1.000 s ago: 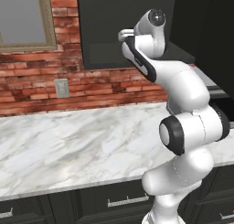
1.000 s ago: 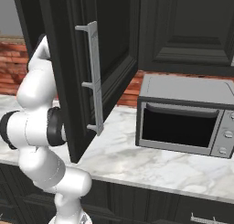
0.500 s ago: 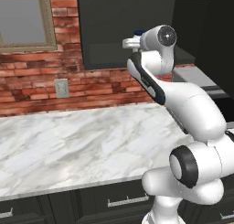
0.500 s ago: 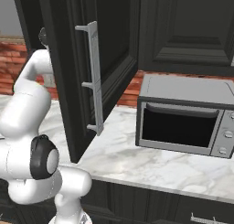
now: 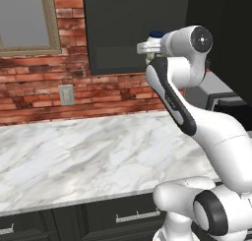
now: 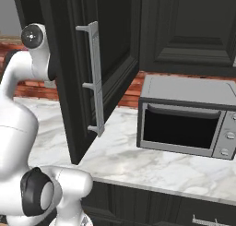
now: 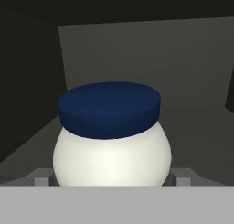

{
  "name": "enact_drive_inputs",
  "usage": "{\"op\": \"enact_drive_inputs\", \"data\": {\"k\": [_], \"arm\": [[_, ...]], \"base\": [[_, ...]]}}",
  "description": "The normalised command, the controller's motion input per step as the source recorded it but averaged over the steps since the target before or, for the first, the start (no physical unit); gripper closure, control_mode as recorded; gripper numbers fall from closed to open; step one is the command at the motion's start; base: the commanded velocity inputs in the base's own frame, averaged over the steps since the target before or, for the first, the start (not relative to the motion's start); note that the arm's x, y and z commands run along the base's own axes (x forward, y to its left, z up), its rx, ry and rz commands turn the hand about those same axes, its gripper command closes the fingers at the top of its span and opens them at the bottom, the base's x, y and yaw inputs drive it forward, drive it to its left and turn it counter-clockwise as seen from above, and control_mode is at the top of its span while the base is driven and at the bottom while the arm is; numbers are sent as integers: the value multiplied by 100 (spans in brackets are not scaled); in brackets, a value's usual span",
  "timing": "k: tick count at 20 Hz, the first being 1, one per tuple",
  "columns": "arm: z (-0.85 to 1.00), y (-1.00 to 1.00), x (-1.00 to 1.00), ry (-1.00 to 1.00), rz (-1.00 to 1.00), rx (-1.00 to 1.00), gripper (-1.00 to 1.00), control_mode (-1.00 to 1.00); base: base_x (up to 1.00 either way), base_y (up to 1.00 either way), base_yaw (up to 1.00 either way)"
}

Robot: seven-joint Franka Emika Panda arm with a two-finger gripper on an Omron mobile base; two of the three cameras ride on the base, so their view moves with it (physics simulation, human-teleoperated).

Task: Take 2 condiments from the cabinet and move them on the counter near the stove.Make sure the condiments are lined up with each other, next to each other.

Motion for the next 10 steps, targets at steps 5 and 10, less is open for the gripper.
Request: {"op": "enact_drive_inputs", "data": {"k": [5,10], "arm": [[0,2,-88,0,5,0,100,-100],[0,0,-87,-2,-2,0,100,-100]], "base": [[0,0,0],[0,0,0]]}}
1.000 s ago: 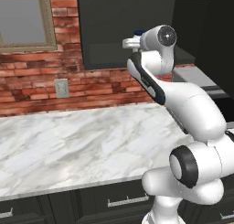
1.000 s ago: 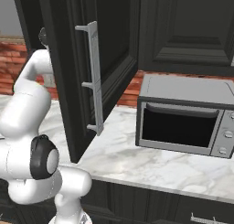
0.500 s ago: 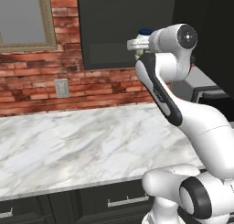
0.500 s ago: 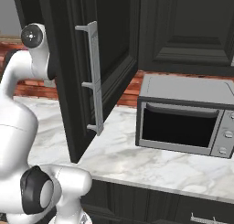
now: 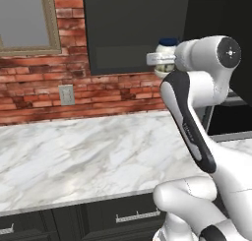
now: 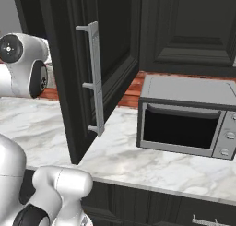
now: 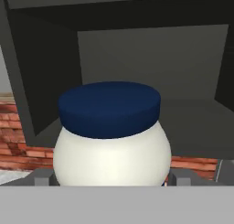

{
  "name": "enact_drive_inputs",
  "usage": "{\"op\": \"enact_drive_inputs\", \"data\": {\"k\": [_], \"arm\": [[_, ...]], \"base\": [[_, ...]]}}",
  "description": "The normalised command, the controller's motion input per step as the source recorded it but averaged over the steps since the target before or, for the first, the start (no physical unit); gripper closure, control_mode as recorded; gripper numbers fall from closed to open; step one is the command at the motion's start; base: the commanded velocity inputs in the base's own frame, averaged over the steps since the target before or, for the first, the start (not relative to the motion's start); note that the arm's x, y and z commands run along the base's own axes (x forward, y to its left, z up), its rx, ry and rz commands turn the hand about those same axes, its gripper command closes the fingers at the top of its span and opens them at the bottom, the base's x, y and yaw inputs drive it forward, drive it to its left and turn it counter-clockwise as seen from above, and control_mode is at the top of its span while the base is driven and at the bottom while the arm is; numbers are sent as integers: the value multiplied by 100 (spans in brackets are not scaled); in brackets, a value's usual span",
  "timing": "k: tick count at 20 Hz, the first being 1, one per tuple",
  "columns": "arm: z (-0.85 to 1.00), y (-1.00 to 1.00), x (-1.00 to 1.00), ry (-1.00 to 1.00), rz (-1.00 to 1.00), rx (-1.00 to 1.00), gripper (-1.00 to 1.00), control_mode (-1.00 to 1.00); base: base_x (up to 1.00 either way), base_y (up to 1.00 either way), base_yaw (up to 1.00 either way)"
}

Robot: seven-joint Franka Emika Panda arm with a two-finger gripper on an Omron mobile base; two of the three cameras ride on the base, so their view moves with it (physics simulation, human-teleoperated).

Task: Take 2 condiments from the cabinet and move them on the counter near the stove.Make sure the condiments are lined up with each other, next to each other.

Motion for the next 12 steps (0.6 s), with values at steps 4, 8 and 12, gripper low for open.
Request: {"op": "enact_drive_inputs", "data": {"k": [4,8,12], "arm": [[0,-7,-80,-1,-7,0,100,-100],[0,-17,-78,0,-8,0,100,-100],[0,-27,-65,0,-3,0,100,-100]], "base": [[0,0,0],[0,0,0],[0,0,0]]}}
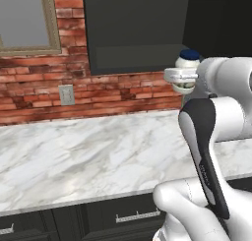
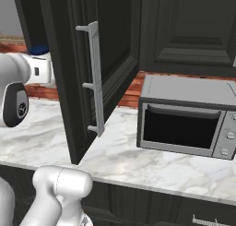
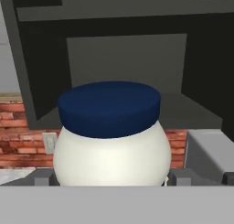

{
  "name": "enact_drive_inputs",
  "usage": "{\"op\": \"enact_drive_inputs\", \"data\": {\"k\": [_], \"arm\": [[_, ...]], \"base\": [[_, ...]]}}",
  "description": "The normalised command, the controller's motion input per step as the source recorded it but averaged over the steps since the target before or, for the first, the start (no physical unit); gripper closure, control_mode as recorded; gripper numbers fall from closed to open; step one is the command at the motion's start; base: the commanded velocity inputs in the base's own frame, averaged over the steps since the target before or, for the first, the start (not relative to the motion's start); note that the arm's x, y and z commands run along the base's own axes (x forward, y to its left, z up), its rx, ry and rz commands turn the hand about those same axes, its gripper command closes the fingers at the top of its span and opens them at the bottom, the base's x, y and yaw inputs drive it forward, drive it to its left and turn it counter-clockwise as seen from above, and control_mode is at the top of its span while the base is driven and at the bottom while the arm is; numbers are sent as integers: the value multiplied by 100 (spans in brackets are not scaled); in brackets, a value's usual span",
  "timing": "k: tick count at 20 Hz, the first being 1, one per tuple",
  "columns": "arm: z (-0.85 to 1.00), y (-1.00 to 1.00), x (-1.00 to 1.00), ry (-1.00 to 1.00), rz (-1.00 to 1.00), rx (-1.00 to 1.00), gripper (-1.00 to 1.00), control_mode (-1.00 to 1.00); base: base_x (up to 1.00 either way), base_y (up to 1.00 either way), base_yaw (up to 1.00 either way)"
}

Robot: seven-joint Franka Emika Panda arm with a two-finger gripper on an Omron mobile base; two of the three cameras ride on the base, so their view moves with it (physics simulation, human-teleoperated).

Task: Take 2 condiments from the cabinet and move them on the counter near the stove.Make sure the condiments are lined up with each other, next to each other.

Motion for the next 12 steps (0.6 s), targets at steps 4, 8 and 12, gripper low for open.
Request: {"op": "enact_drive_inputs", "data": {"k": [4,8,12], "arm": [[0,-23,-41,0,0,0,100,-100],[-3,-6,-29,0,2,0,100,-100],[-18,0,-27,0,0,0,100,-100]], "base": [[0,0,0],[0,0,0],[0,0,0]]}}
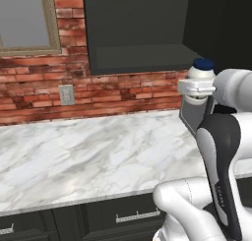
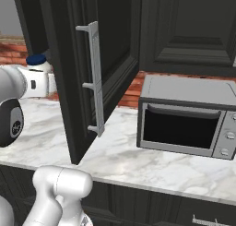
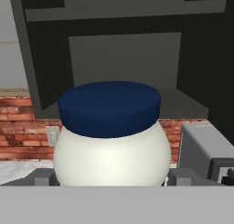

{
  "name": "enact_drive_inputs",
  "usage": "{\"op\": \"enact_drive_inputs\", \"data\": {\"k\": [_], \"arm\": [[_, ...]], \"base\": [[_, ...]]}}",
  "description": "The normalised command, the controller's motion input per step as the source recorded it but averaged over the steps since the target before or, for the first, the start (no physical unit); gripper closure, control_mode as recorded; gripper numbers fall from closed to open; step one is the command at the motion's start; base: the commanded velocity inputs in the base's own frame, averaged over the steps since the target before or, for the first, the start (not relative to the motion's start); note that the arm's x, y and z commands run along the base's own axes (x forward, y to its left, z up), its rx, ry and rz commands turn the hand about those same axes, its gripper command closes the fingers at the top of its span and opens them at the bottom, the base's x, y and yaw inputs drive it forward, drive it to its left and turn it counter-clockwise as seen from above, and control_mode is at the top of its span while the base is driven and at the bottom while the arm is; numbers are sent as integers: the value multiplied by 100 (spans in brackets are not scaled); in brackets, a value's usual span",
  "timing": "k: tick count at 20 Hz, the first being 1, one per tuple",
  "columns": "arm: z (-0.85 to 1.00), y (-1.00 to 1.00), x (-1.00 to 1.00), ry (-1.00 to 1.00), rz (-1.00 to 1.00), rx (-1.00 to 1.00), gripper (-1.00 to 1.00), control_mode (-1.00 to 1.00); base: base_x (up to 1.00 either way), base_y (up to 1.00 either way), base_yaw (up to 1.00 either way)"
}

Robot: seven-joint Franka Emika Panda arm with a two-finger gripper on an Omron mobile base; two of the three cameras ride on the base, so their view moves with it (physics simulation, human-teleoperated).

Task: Take 2 condiments from the cabinet and move them on the counter near the stove.Make sure the condiments are lined up with each other, next to each other.

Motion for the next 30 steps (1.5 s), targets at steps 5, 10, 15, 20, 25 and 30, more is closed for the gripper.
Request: {"op": "enact_drive_inputs", "data": {"k": [5,10,15,20,25,30], "arm": [[-12,0,-25,0,0,0,100,-100],[-5,0,-7,0,0,0,100,-100],[0,0,0,1,0,0,100,-100],[0,0,0,0,0,0,100,100],[0,0,0,0,0,0,100,100],[0,0,0,0,0,0,100,100]], "base": [[0,0,0],[0,0,0],[0,0,0],[-21,0,0],[-84,22,0],[-63,69,7]]}}
